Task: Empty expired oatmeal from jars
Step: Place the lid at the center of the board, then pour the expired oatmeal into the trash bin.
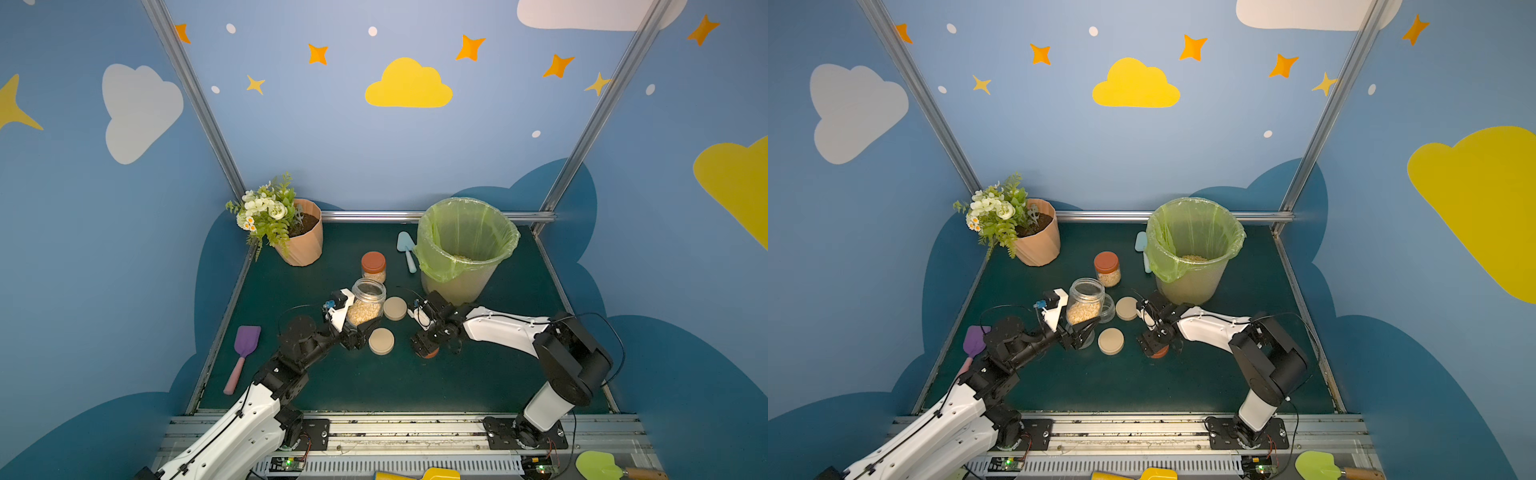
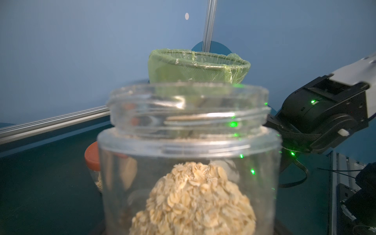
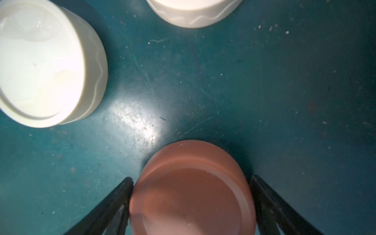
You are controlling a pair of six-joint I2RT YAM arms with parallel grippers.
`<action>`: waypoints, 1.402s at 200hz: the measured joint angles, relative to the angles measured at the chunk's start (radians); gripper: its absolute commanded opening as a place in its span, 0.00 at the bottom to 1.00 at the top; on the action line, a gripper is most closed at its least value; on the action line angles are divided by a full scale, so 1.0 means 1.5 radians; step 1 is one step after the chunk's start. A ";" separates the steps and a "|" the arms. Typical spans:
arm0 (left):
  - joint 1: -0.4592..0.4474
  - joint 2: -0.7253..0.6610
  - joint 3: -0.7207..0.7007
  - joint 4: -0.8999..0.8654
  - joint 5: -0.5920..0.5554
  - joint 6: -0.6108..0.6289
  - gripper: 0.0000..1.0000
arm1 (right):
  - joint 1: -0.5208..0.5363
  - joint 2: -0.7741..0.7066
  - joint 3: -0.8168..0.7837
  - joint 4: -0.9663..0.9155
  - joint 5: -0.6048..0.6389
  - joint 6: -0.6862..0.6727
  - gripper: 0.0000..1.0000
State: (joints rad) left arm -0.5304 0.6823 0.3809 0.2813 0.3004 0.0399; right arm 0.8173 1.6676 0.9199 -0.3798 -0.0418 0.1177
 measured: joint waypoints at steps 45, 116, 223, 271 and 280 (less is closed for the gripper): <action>0.000 0.025 0.000 0.004 0.000 -0.002 0.03 | 0.012 -0.058 0.000 -0.044 0.012 0.007 0.88; -0.010 0.065 0.036 0.002 0.006 -0.002 0.03 | 0.012 -0.232 0.028 -0.087 0.012 0.024 0.88; -0.052 0.355 0.369 0.017 0.078 0.030 0.03 | -0.108 -0.468 0.105 0.039 -0.056 0.125 0.92; -0.053 0.529 0.559 0.019 0.134 0.031 0.03 | -0.238 -0.435 0.175 0.102 -0.168 0.215 0.92; -0.054 0.561 0.593 0.018 0.144 0.028 0.03 | -0.252 -0.417 0.192 0.111 -0.185 0.231 0.92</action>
State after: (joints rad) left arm -0.6121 1.5234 1.2709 0.3084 0.5171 0.0814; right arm 0.4389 1.0424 1.2079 -0.2131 -0.3187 0.4644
